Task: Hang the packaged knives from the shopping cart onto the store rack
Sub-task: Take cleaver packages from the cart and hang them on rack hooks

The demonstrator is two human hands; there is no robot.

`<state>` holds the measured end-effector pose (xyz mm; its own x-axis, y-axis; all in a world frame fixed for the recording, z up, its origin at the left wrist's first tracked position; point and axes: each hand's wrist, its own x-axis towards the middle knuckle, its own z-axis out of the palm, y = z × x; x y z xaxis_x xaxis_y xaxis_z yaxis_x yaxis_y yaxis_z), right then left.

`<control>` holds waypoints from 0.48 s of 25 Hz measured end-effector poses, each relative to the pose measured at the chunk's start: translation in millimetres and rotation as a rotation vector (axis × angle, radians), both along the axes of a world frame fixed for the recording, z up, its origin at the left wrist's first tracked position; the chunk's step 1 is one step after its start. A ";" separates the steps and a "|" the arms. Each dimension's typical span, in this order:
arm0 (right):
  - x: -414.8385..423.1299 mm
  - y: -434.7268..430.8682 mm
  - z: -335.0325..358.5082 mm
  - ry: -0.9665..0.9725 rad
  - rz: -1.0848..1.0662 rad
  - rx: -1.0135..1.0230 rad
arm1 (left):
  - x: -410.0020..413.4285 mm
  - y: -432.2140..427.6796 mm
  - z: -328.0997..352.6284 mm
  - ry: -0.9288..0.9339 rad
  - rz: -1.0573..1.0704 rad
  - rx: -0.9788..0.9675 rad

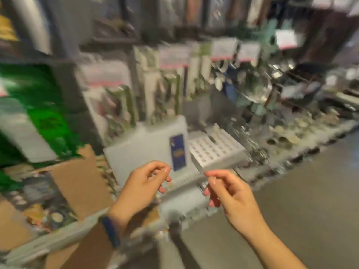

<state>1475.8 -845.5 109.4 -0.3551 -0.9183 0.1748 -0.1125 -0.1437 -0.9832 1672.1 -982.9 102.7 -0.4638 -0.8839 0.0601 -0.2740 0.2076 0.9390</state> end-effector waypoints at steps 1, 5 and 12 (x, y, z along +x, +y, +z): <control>-22.1 29.3 -23.7 -0.006 -0.071 0.090 | -25.0 13.1 -24.8 -0.029 -0.056 0.064; -102.2 163.8 -102.4 -0.033 -0.324 0.341 | -117.5 88.1 -115.6 -0.148 -0.194 0.217; -183.2 388.2 -172.5 -0.298 -0.892 0.425 | -276.3 218.7 -162.3 -0.392 -0.592 0.301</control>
